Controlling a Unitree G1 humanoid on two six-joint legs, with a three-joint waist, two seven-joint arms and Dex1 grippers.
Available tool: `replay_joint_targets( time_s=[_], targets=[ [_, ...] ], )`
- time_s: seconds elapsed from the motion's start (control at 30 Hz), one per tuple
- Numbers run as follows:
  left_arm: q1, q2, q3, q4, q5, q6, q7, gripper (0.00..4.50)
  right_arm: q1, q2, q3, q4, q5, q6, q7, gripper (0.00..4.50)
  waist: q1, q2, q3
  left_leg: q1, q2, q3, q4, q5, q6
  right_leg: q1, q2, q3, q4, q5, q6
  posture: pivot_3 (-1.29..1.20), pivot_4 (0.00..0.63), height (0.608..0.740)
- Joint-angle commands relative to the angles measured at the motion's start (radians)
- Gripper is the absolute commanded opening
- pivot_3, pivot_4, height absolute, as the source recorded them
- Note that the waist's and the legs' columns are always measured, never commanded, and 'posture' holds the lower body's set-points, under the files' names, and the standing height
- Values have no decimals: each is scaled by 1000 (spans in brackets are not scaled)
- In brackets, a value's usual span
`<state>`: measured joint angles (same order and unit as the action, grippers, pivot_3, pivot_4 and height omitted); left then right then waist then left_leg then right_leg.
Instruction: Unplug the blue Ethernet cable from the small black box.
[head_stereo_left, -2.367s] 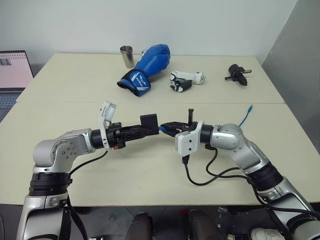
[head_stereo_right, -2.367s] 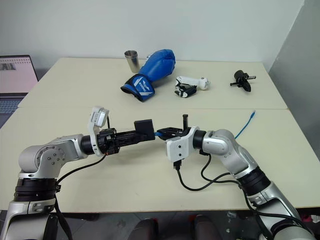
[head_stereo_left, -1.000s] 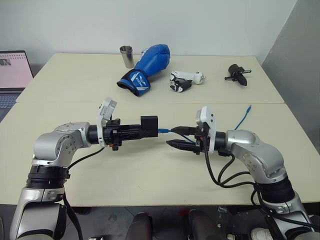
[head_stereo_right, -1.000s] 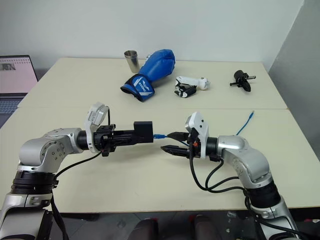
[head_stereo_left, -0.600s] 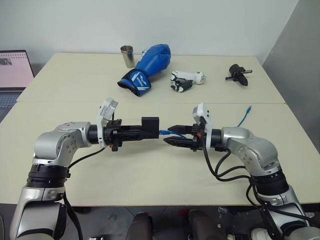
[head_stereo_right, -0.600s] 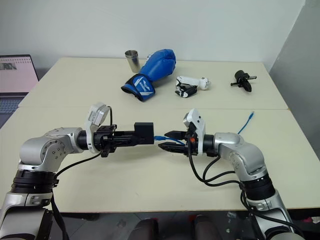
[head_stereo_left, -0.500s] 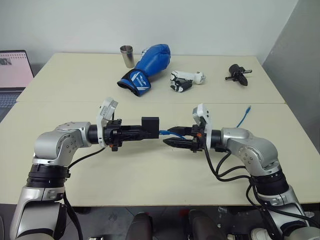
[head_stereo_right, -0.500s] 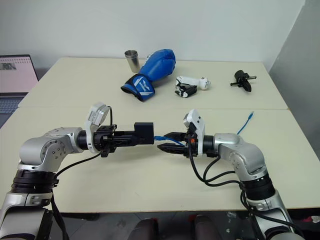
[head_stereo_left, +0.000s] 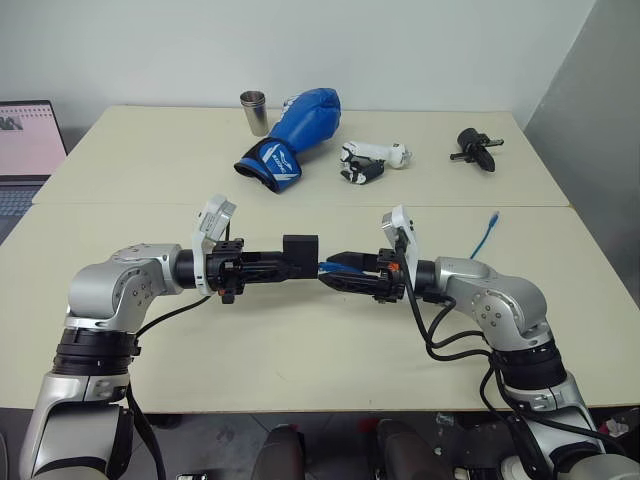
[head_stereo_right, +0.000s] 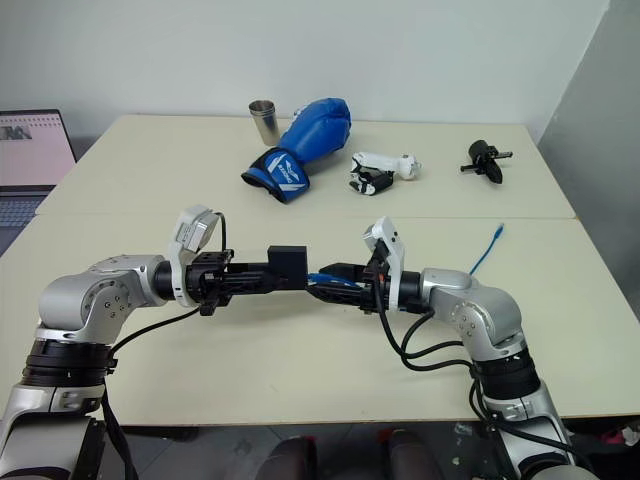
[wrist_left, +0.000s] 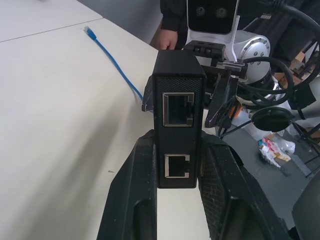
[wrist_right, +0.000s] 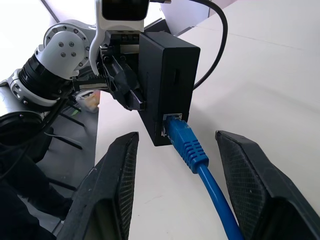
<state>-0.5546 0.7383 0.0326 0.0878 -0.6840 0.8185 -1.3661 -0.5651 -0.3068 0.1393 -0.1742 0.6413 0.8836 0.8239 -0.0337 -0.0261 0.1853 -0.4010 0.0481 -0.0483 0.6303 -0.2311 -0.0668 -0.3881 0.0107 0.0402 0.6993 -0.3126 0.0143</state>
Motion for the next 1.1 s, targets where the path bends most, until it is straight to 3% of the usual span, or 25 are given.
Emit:
replay_joint_targets(
  time_s=[0.03, 0.37, 0.47, 0.77, 1.1],
  targets=[
    [-11, 3, 8, -30, -12, -8, -5, 780, -26, 3, -28, -14, 31, 2, 2, 2579, 0, 0, 0, 0, 0, 0, 0, 0, 0, 0, 0, 0, 0, 0, 0, 0, 150, 740],
    [-9, -2, 4, -34, -9, -11, 0, 780, -37, -1, -31, -7, 44, 13, 6, 2579, 0, 0, 0, 0, 0, 0, 0, 0, 0, 0, 0, 0, 0, 0, 0, 0, 150, 740],
    [-8, -3, 0, -35, -5, -14, 0, 780, -37, -3, -29, -6, 46, 16, 10, 2111, 0, 0, 0, 0, 0, 0, 0, 0, 0, 0, 0, 0, 0, 0, 0, 0, 150, 740],
    [-6, -2, -7, -35, 1, -18, -6, 780, -39, -9, -23, -9, 54, 24, 22, 137, 0, 0, 0, 0, 0, 0, 0, 0, 0, 0, 0, 0, 0, 0, 0, 0, 150, 740],
    [4, 3, -15, -37, 10, -36, -25, 780, -41, -22, -23, -13, 78, 47, 28, 77, 0, 0, 0, 0, 0, 0, 0, 0, 0, 0, 0, 0, 0, 0, 0, 0, 150, 740]
  ],
)
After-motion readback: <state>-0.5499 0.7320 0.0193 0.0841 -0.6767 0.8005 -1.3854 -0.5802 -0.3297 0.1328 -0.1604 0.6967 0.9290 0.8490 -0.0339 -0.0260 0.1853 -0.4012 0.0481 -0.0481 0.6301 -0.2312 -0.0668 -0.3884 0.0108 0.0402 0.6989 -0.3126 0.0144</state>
